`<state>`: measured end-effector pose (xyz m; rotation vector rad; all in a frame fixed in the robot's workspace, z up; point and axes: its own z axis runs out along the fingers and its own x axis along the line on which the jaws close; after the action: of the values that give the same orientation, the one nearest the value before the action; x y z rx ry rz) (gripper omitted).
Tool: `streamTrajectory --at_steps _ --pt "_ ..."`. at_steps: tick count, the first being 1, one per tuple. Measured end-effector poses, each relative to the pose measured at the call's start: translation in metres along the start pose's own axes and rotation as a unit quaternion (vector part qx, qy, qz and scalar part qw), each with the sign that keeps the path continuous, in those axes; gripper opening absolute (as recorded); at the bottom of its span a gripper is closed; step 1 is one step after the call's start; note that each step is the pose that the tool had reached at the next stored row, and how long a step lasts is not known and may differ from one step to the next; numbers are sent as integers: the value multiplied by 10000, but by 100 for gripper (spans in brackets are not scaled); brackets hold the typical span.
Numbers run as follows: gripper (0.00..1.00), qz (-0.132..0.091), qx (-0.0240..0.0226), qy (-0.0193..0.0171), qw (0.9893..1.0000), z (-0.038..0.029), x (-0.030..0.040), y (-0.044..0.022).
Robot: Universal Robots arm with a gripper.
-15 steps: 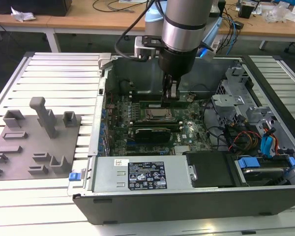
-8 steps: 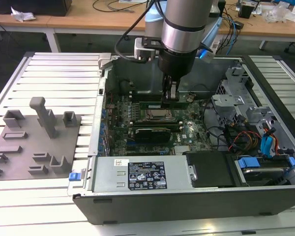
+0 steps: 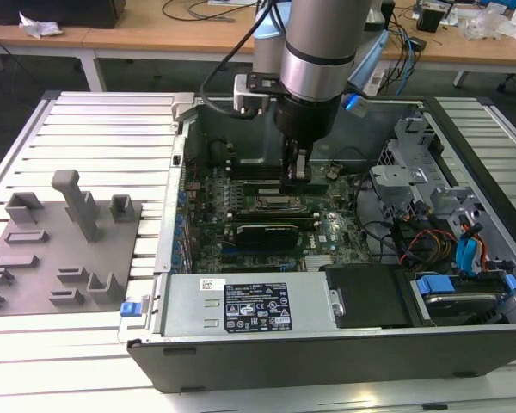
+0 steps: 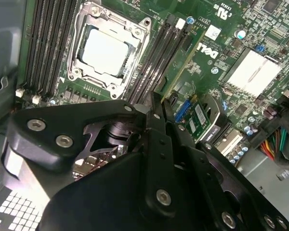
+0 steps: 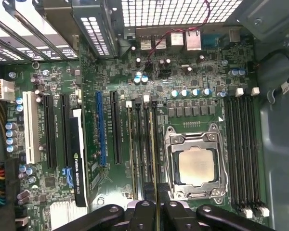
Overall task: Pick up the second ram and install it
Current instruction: 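Insert the second ram into the second slot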
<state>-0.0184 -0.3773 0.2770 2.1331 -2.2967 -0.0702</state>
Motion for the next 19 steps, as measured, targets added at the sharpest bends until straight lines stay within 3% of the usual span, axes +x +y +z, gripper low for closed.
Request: streamTrajectory --at_steps 5,6,12,13,19 --pt "14 -1 0 0 10000 120 9 84" --pt "14 4 0 1 10000 175 11 83" --pt "14 10 0 2 10000 334 15 98" --pt "14 10 0 2 10000 386 17 97" --pt "14 11 0 2 10000 461 19 94"
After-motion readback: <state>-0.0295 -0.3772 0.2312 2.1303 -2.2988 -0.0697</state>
